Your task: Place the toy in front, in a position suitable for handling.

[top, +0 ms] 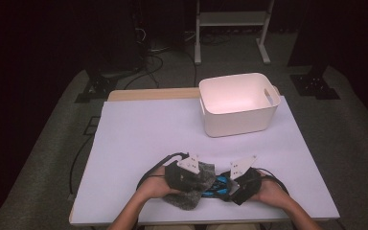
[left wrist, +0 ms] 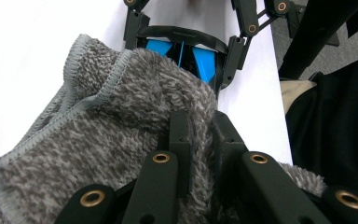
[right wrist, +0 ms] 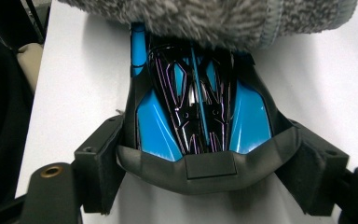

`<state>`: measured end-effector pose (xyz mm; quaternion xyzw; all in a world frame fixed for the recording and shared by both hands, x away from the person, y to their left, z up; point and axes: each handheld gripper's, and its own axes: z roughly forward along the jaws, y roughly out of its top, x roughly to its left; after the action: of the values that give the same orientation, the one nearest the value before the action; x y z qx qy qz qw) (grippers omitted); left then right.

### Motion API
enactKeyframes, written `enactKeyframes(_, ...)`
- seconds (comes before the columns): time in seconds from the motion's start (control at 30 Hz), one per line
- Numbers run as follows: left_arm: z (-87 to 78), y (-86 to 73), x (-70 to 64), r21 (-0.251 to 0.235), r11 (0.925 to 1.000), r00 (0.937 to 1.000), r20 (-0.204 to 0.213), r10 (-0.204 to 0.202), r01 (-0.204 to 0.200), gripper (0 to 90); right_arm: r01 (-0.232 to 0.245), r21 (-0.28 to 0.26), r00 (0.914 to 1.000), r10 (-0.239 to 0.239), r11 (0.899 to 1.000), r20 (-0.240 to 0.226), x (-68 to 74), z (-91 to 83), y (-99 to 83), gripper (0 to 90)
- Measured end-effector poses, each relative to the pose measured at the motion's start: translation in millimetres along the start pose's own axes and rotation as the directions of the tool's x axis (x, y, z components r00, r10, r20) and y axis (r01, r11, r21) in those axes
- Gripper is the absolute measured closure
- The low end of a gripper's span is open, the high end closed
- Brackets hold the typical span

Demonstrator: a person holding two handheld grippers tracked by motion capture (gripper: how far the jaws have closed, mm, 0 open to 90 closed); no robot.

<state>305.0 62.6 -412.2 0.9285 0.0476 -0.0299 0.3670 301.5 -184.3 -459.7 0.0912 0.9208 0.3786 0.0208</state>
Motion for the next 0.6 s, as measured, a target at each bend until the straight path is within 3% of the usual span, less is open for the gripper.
enactKeyframes(0.13, -6.1, 0.6, -1.1, -0.02, 0.9998, 0.9999, -0.01, -0.001, 0.001, 76.9, 0.0, -0.001, 1.0, 0.0, 1.0, 0.0, 0.0, -0.1, -0.3, 22.6)
enactKeyframes(0.3, -18.7, 5.0, -3.6, -0.046, 0.9989, 1.0, -0.005, 0.007, -0.007, 62.6, 0.002, -0.003, 1.0, -0.002, 1.0, -0.001, -0.3, -0.2, -0.7, 22.6)
enactKeyframes(0.4, -22.4, 6.8, -3.8, -0.058, 0.9983, 1.0, -0.004, 0.005, -0.005, 59.1, 0.0, -0.004, 1.0, 0.0, 1.0, -0.002, -0.2, -0.1, -0.6, 22.6)
enactKeyframes(0.43, -23.2, 8.1, -3.0, -0.042, 0.9991, 1.0, -0.005, -0.001, 0.0, 52.8, 0.002, -0.003, 1.0, -0.002, 1.0, -0.001, -0.2, -0.2, -0.6, 22.6)
enactKeyframes(0.53, -20.9, 8.3, -1.1, -0.027, 0.9996, 0.9999, -0.012, -0.002, 0.002, 50.6, 0.003, -0.003, 1.0, -0.003, 1.0, 0.0, -0.2, -0.2, -0.6, 22.6)
enactKeyframes(0.6, -11.3, 7.3, 1.8, 0.017, 0.9998, 0.9997, -0.025, -0.006, 0.007, 47.5, 0.004, -0.003, 1.0, -0.004, 1.0, 0.0, -0.2, -0.1, -0.6, 22.6)
